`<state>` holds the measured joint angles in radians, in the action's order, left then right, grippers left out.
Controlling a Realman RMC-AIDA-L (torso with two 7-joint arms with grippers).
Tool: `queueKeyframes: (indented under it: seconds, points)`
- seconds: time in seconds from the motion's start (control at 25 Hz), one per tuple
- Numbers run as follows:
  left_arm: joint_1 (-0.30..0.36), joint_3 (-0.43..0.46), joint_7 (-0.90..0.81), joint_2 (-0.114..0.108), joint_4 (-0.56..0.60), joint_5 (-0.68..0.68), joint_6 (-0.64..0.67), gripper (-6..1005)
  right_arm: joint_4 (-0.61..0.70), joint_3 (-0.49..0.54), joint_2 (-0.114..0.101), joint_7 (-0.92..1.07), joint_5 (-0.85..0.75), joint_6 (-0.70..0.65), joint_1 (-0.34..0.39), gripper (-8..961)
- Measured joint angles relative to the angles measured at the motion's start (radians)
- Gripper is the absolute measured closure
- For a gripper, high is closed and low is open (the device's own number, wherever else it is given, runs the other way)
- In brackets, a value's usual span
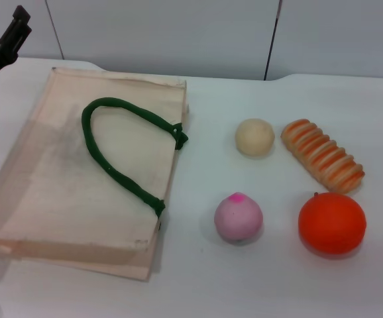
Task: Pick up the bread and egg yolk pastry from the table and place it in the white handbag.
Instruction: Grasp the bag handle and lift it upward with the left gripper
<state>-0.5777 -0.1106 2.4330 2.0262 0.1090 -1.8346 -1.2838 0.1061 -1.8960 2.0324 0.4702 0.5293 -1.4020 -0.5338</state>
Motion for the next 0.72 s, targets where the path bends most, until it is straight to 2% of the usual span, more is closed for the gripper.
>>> queueKeyframes:
  seconds: [0.48,0.64,0.72]
  points:
    - [0.0,-0.003,-0.02,0.0,0.0,0.006,0.0,140,-0.008,0.0,0.0,0.001,0.0,0.0,0.0,124]
    - [0.002,-0.031,-0.228,-0.011,0.037,0.072,0.002,140,-0.01,0.0,0.0,0.001,0.0,0.0,0.003,124]
    - [0.003,-0.069,-0.42,-0.019,0.104,0.143,-0.001,141,-0.01,0.0,0.0,0.001,0.0,0.001,0.004,125]
